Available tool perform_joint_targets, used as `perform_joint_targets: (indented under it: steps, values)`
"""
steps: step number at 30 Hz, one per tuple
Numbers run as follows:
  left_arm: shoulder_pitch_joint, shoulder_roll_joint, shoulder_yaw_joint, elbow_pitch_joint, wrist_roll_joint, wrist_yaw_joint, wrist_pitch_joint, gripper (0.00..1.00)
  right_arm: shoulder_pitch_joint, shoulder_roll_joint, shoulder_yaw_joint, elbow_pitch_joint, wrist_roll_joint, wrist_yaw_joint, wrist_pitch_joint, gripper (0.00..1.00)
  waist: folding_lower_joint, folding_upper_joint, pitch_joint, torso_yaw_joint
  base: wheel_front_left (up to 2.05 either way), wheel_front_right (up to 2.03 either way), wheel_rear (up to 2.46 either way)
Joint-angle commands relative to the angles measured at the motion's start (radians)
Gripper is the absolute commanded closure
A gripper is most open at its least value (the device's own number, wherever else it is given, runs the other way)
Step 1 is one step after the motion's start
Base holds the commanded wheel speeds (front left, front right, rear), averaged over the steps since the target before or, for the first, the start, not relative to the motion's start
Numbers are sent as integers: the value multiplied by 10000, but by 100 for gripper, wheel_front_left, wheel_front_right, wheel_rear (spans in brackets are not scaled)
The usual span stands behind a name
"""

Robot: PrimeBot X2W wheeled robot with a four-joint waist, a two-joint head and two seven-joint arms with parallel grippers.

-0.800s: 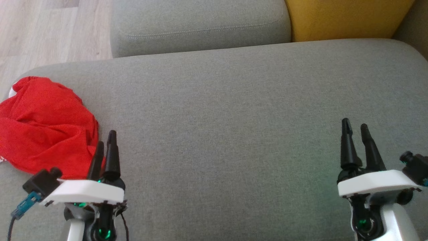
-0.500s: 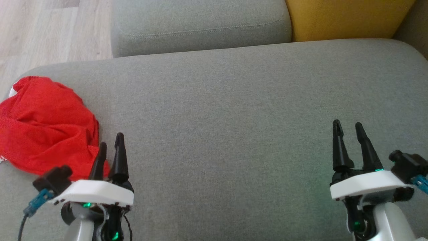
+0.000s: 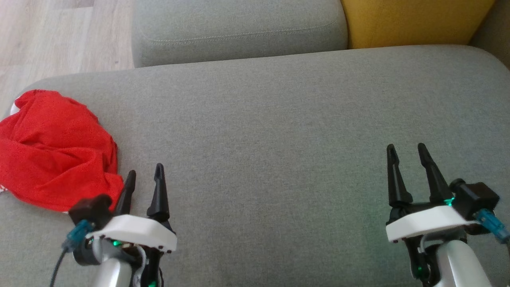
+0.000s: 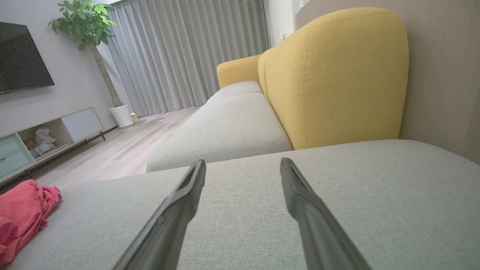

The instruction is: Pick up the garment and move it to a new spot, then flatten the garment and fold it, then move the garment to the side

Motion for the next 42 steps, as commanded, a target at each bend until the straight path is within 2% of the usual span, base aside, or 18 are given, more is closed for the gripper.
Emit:
perform_joint_targets:
  steps: [1,13,21,25,33,42]
  values:
    - [-642,198,133,-285,365,105,-146,0,-520,-73,240,-335,-403,-7,-179,0,0,0,-1,3,0,0,0]
    - [-835,520,-609,-47,1790,835,-468,0,-588,-79,450,-226,-1675,-8,-504,0,0,0,-34,43,0,0,0]
    - [-807,433,-536,-123,2088,958,-701,0,-640,-84,649,-167,-2088,-8,-739,0,0,0,-46,76,0,0,0]
    - [-750,282,-380,-62,2092,829,-818,0,-609,-86,700,-34,-1705,-8,-857,0,0,0,-52,71,0,0,0]
    - [-642,-25,-24,690,2144,253,-1082,0,-641,-92,912,460,-457,-9,-977,0,0,0,-97,31,0,0,0]
    - [-731,-113,133,1004,2426,73,-1159,0,-703,-93,1063,844,-205,-9,-977,0,0,0,-166,66,0,0,0]
